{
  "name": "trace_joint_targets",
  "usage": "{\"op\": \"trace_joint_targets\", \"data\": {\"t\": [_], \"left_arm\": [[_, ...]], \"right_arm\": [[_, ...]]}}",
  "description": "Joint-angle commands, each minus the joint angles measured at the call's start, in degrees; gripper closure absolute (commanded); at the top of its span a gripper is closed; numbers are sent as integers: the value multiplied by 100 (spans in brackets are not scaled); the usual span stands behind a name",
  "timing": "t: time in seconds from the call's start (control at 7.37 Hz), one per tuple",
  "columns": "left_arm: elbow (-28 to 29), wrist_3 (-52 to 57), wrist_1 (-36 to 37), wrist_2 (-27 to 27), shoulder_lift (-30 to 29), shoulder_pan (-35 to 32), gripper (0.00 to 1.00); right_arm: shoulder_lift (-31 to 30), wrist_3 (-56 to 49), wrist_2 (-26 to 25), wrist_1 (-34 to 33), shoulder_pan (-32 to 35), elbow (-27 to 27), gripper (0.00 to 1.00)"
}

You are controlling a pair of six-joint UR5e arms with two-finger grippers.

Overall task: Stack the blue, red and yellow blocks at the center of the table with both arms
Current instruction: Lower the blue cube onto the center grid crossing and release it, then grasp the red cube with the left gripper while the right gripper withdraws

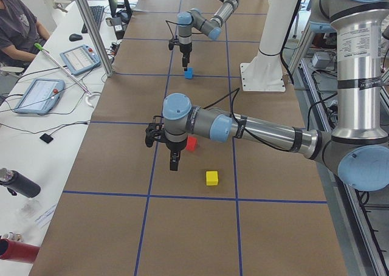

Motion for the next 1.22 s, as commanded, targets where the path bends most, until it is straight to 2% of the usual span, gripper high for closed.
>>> {"op": "trace_joint_targets", "data": {"t": [0.0, 0.27, 0.41, 0.54, 0.68, 1.09], "left_arm": [[-8, -1317, -665, 13, 20, 679, 0], [-17, -1830, -946, 555, 20, 1592, 1], [-17, -2102, -1349, 602, -6, 2092, 1], [-9, -2104, -1648, 985, 2, 2506, 0], [0, -2122, -1651, 1380, -24, 2858, 0], [53, -2017, -1643, 1393, -260, 3159, 3]], "right_arm": [[-1294, -54, 231, -18, 353, 1423, 0], [-2237, -702, 661, 43, 801, 2025, 0], [-2406, -914, 662, 70, 855, 2044, 0], [-2417, -977, 619, 70, 847, 1992, 0], [-2504, -1056, 618, 70, 873, 2001, 0], [-2846, -1398, 583, 87, 979, 2027, 0]]}}
